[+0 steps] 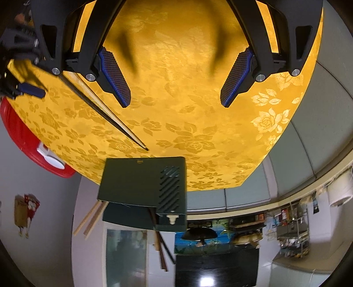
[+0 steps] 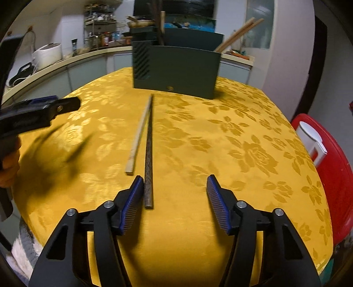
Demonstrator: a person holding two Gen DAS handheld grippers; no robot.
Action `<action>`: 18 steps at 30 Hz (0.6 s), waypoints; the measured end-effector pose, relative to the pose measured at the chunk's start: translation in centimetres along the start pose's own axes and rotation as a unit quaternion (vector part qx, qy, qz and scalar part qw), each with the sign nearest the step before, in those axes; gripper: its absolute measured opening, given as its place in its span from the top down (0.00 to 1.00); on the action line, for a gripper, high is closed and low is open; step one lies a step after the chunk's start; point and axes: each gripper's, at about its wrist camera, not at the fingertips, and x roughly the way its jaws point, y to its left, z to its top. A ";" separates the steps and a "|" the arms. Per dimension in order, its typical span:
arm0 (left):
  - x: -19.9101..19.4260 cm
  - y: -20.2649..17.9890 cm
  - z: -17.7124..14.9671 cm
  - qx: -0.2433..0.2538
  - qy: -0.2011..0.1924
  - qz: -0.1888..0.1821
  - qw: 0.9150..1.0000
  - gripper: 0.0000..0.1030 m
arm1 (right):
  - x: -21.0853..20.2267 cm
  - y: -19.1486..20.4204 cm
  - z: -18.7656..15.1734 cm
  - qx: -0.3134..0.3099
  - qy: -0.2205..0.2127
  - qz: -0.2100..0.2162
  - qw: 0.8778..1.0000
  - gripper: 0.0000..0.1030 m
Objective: Organize utensils
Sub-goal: 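Withdraw both tools toward the light wooden and black chopsticks on the cloth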
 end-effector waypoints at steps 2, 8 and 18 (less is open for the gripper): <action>0.0 -0.3 -0.1 0.004 0.000 -0.003 1.000 0.22 | 0.2 -0.5 0.1 0.004 0.002 -0.007 1.000 0.51; 0.0 -1.7 -0.2 0.016 0.003 -0.019 1.000 0.22 | 0.7 -2.1 0.3 0.023 0.008 -0.007 1.000 0.58; 0.5 -5.9 -0.6 0.058 0.017 -0.060 0.996 0.22 | 0.7 -3.7 0.5 0.043 0.023 0.017 0.999 0.77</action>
